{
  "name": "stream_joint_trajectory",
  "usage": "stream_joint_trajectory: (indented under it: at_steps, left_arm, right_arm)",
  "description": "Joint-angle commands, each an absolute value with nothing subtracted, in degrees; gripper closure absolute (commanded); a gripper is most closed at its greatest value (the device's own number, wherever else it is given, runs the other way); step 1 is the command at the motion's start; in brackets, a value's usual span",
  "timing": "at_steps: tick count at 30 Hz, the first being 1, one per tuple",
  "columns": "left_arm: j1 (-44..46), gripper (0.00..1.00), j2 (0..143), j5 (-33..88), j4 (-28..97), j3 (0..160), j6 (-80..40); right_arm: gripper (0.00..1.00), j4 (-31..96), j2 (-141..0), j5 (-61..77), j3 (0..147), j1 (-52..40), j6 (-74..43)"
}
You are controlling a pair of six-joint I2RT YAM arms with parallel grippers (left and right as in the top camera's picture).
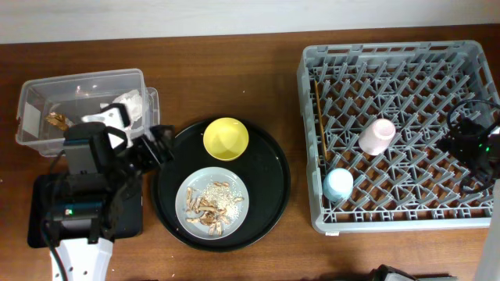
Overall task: Sort waste into correct bins and load items into the dishwasher rack
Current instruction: 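Reach the left gripper to the white plate's rim and grasp it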
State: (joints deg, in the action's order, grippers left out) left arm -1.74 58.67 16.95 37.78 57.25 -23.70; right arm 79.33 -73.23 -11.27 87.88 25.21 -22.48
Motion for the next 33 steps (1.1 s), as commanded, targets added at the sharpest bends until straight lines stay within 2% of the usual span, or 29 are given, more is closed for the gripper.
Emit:
stream_joint_trajectory:
  at_steps: [1, 3, 5, 6, 8, 13, 15, 17, 21, 29, 33]
  left_arm:
    - [3.73, 0.01, 61.71, 33.23, 37.82, 57.45, -24.18]
    - [8.23, 0.02, 63.96, 33.21, 37.74, 57.45, -23.22]
    - [16.56, 0.02, 67.77, 29.47, 38.26, 57.45, -22.31]
    - [22.00, 0.02, 70.39, 23.11, 39.03, 57.47, -22.90]
    - [28.67, 0.19, 74.02, 11.35, 41.10, 57.47, -26.48]
    - [42.94, 0.20, 82.61, -6.66, 41.71, 57.47, -29.71]
    - [48.53, 0.25, 85.71, -16.69, 42.26, 57.47, -34.13]
    - [50.92, 0.27, 88.01, -18.24, 42.30, 57.47, -35.88]
    - [51.77, 0.42, 92.75, -18.48, 41.93, 57.47, -43.35]
    - [51.77, 0.58, 99.26, -23.86, 38.46, 57.47, -50.54]
    - [51.77, 0.60, 100.73, -23.83, 35.57, 57.47, -50.54]
  right_arm:
    - [0.01, 79.53, -72.79, -11.16, 88.07, 25.56, -23.00]
    - [0.01, 79.53, -72.79, -11.16, 88.07, 25.56, -23.00]
    - [0.01, 79.53, -72.79, -11.16, 88.07, 25.56, -23.00]
    - [0.01, 79.53, -72.79, -11.16, 88.07, 25.56, -23.00]
    - [0.01, 79.53, -72.79, -11.16, 88.07, 25.56, -23.00]
    - [0.01, 79.53, -72.79, -11.16, 88.07, 25.56, -23.00]
    - [0.01, 79.53, -72.79, -11.16, 88.07, 25.56, -23.00]
    - [0.01, 79.53, -72.79, -11.16, 88.07, 25.56, -23.00]
    - [0.01, 79.53, -72.79, -11.16, 88.07, 25.56, -23.00]
    - [0.01, 79.53, -72.79, -11.16, 88.07, 25.56, -23.00]
    - [0.01, 79.53, -72.79, -11.16, 88.07, 25.56, -23.00]
